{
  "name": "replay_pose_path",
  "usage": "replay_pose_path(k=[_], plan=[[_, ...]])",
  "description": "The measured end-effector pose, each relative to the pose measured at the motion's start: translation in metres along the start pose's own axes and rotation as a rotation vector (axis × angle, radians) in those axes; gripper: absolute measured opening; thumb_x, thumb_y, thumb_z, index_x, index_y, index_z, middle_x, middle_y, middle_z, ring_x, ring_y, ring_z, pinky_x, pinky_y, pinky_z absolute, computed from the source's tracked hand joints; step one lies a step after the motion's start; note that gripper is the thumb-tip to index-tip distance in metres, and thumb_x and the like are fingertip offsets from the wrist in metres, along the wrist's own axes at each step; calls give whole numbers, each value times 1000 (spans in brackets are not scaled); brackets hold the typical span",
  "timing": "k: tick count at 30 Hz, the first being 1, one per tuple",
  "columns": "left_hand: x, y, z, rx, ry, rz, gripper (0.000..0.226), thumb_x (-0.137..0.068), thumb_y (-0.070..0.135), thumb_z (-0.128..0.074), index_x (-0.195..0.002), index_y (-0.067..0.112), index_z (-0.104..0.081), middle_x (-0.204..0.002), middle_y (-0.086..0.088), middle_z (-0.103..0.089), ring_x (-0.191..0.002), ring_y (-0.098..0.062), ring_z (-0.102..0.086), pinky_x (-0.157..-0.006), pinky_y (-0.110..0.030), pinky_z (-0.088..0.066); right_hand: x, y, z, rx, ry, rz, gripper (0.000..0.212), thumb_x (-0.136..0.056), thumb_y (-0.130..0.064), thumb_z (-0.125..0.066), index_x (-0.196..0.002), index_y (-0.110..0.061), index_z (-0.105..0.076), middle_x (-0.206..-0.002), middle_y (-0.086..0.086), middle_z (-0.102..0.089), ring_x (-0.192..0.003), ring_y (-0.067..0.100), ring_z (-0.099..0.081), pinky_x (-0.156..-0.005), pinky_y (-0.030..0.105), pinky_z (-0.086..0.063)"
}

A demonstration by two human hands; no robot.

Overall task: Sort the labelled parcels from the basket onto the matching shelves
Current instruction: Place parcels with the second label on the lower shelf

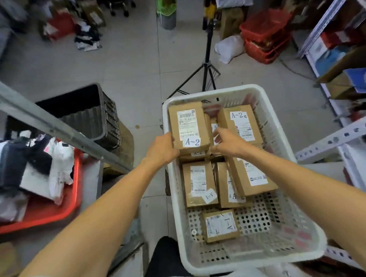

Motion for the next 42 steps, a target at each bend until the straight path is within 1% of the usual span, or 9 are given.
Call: replay_pose_path(k=[6, 11, 16, 20, 25, 32, 36, 39, 42], plan=[[-59, -3, -21, 44, -43, 18, 46, -86, 18, -62, -128, 7, -46, -120, -12, -57, -104, -30, -58, -86, -41, -51, -54, 11, -7, -62, 0, -90, 54, -84, -18, -72, -128, -5, -45, -110, 3, -53, -94, 14, -49, -64, 18, -37], [-108, -6, -34, 81, -69, 90, 57, -80, 8, -65, -129, 2, -38, -124, -17, -49, -111, -34, -53, -85, -38, -48, -95, 24, -18, -131, 35, -222, 61, -85, -19, -71, -135, -5, -40, -129, 10, -54, -112, 23, -54, -80, 22, -37], [-137, -2, -44, 29, -38, 164, 99, -83, 20, -68, -149, -5, 2, -133, -20, -48, -119, -36, -51, -90, -40, -48, -138, 20, -35, -306, 12, -271, 83, -75, -24, -80, -140, -8, -31, -130, 2, -57, -116, 19, -56, -91, 28, -46], [-148, -5, -46, 91, -41, 184, 103, -78, 26, -69, -148, -7, -1, -135, -20, -47, -122, -38, -49, -92, -39, -46, -157, 18, -46, -421, 114, -278, 108, -64, -14, -87, -147, -11, -18, -136, 2, -53, -125, 18, -49, -99, 29, -40], [-152, -5, -51, 350, -23, 67, 73, -72, 19, -74, -128, 11, -28, -123, -9, -48, -112, -27, -53, -82, -30, -42, -152, 43, -41, -446, 130, -447, 88, -65, -11, -86, -137, -12, -35, -133, 5, -56, -124, 23, -51, -103, 37, -42], [-156, 13, -85, 550, -277, 99, 115, -69, 12, -82, -151, 32, -5, -145, -14, -22, -136, -29, -30, -115, -40, -27, -134, 90, -36, -646, 204, -566, 92, -49, -2, -90, -128, -12, -43, -125, 3, -62, -117, 19, -55, -103, 43, -45], [-161, 9, -103, 646, -297, 141, 124, -68, 8, -83, -151, 37, 4, -149, -9, -29, -138, -26, -32, -115, -43, -28, -134, 96, -43, -687, 214, -469, 88, -65, 4, -81, -138, -12, -35, -124, -2, -57, -113, 12, -52, -98, 29, -44], [-161, 3, -109, 733, -312, 167, 125, -67, 3, -81, -151, 36, 5, -152, -4, -32, -136, -21, -36, -114, -45, -32, -134, 100, -50, -782, 200, -398, 89, -68, 8, -78, -140, -18, -33, -114, -10, -58, -101, 1, -56, -78, 11, -47], [-158, 2, -110, 841, -354, 188, 119, -73, -5, -75, -153, 29, 6, -151, -1, -36, -133, -17, -41, -110, -38, -37, -135, 105, -57, -855, 151, -358, 90, -69, 10, -76, -141, -22, -33, -114, -10, -63, -104, 4, -60, -75, 14, -52]])
Point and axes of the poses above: each hand's wrist, its own x-axis away from the middle knuckle, its own z-axis out of the back of the hand, y = z × x, the point moved 4 cm from there along -x, towards the middle knuckle
